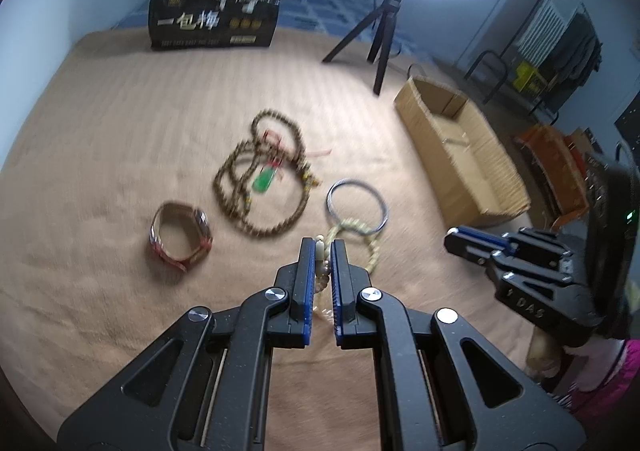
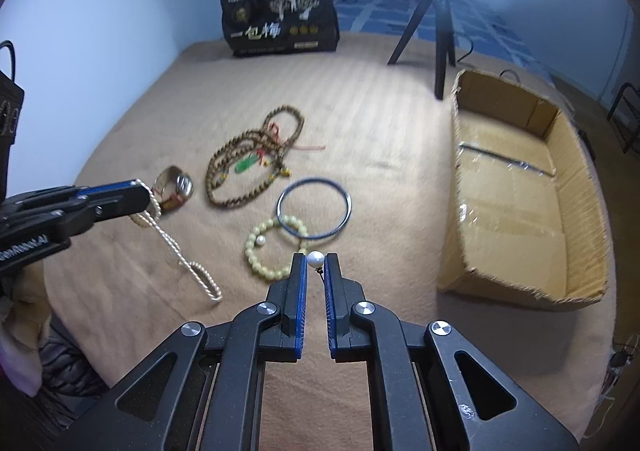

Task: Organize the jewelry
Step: 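Carry the pearl necklace and earring in both grippers over the cardboard box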

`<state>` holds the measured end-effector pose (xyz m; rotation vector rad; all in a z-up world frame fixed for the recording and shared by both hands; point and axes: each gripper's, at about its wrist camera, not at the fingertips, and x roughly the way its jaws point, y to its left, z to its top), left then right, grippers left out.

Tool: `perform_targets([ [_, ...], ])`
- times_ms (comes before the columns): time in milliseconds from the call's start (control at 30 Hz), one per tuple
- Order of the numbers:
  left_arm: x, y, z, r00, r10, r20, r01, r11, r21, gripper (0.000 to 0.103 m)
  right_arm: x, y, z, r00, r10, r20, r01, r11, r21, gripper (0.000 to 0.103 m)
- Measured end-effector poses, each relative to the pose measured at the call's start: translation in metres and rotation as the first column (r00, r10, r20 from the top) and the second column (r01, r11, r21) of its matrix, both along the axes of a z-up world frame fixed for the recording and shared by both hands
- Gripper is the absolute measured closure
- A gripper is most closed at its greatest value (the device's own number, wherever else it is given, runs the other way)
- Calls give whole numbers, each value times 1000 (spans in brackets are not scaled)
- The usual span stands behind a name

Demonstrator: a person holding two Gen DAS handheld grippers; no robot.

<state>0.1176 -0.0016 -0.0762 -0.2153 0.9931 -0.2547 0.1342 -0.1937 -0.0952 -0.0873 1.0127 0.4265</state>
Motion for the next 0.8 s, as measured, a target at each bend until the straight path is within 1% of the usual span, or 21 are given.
perform_targets([
  [233,8,-11,35,997,-9,72,13,999,-53,97,8,-15,21,998,-40,53,39,999,14,96],
  [433,19,-28,60,991,-28,128,40,995,-94,97,17,-39,40,990,-101,94,98,994,39,96],
  [600,27,-51,75,985,-59,162,79,989,-124,97,27,-63,50,980,-165,112,159,986,59,96],
  [800,38,-83,87,975,-110,191,140,979,-151,98,37,-88,54,968,-223,119,217,974,67,96],
])
